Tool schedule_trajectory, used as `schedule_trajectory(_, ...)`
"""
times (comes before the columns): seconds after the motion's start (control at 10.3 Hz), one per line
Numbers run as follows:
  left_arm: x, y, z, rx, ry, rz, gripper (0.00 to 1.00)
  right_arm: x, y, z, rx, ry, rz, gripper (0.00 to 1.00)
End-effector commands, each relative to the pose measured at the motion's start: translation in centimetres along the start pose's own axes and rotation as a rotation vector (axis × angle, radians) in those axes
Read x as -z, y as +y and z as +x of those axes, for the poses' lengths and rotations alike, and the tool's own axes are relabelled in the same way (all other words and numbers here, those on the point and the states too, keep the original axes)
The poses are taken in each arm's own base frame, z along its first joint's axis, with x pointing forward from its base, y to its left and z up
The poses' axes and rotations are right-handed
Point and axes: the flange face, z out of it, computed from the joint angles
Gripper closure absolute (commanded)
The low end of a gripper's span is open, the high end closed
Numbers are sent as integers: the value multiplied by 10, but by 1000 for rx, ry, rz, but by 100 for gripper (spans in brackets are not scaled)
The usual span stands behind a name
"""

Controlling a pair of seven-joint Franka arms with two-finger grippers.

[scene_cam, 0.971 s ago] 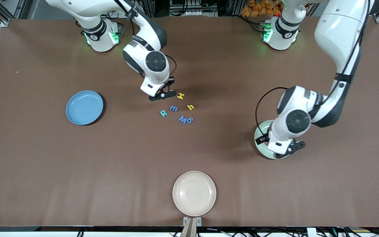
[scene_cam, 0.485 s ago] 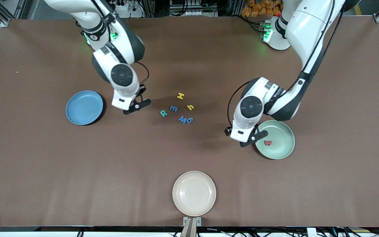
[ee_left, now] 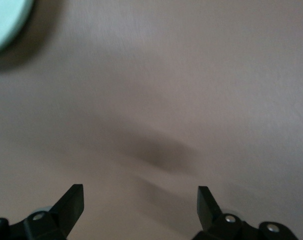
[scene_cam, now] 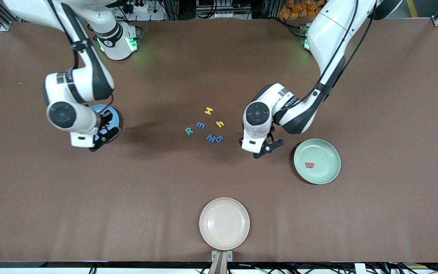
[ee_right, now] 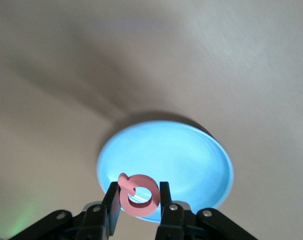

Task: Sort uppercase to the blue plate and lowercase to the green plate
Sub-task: 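Carry q over the blue plate while the left gripper reaches blue E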

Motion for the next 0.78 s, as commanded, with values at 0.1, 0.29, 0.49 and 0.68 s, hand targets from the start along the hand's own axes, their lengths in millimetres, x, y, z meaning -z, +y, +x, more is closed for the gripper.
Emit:
schedule_trajectory(0.1,8,19,-27,135,-8,-45,0,-55,13,-23,51,79,-16,88)
schedule_trajectory(0.29,11,33,-53,164,-13,-95,0,-77,7,-29,40,90,-3,88)
schedule_trajectory(0.49,14,48,-73,169,-12,-146,0,-95,-3,-35,14,116,26,88)
schedule_trajectory(0.68,13,64,-92,216,-22,-166,0,-107,-9,-40,12,123,31,88)
